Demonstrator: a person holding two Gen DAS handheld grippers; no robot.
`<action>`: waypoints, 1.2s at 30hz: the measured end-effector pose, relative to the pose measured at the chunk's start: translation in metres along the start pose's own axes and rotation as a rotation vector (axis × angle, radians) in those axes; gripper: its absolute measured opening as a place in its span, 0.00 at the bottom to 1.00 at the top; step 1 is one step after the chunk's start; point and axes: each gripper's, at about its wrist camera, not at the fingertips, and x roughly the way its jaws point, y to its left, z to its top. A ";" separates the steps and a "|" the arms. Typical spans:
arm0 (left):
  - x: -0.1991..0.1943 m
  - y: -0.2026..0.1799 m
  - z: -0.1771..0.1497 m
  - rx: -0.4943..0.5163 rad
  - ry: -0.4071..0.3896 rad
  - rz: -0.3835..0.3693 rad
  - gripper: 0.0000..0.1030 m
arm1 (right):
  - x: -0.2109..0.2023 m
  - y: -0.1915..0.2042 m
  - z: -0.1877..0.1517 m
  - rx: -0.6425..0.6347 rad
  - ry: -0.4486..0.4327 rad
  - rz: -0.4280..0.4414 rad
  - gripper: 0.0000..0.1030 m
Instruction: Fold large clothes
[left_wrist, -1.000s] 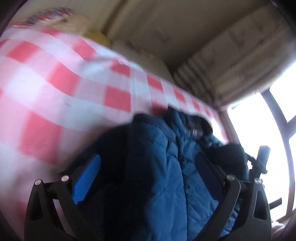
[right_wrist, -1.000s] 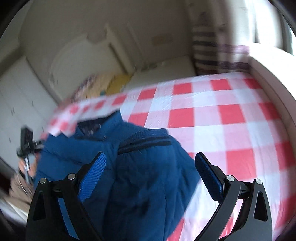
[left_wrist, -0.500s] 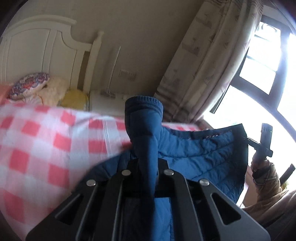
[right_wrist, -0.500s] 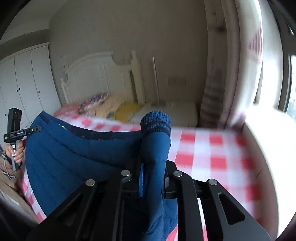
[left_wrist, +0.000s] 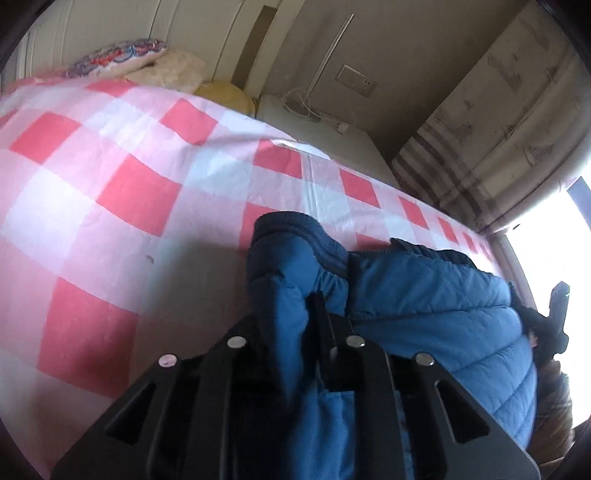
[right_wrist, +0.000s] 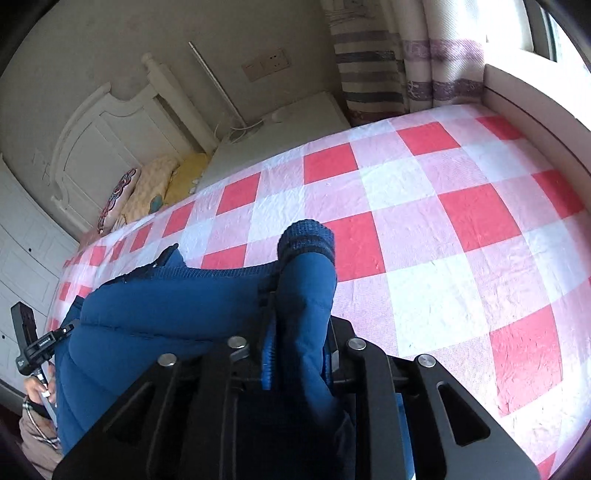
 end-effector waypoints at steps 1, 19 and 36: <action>0.000 -0.002 -0.002 0.012 -0.001 0.017 0.21 | 0.000 0.000 0.000 -0.002 -0.003 -0.011 0.20; -0.038 -0.147 -0.013 0.414 -0.200 0.192 0.98 | -0.068 0.153 -0.018 -0.465 -0.193 -0.073 0.79; 0.072 -0.128 0.002 0.396 0.025 0.244 0.98 | 0.046 0.182 -0.030 -0.537 0.069 -0.112 0.60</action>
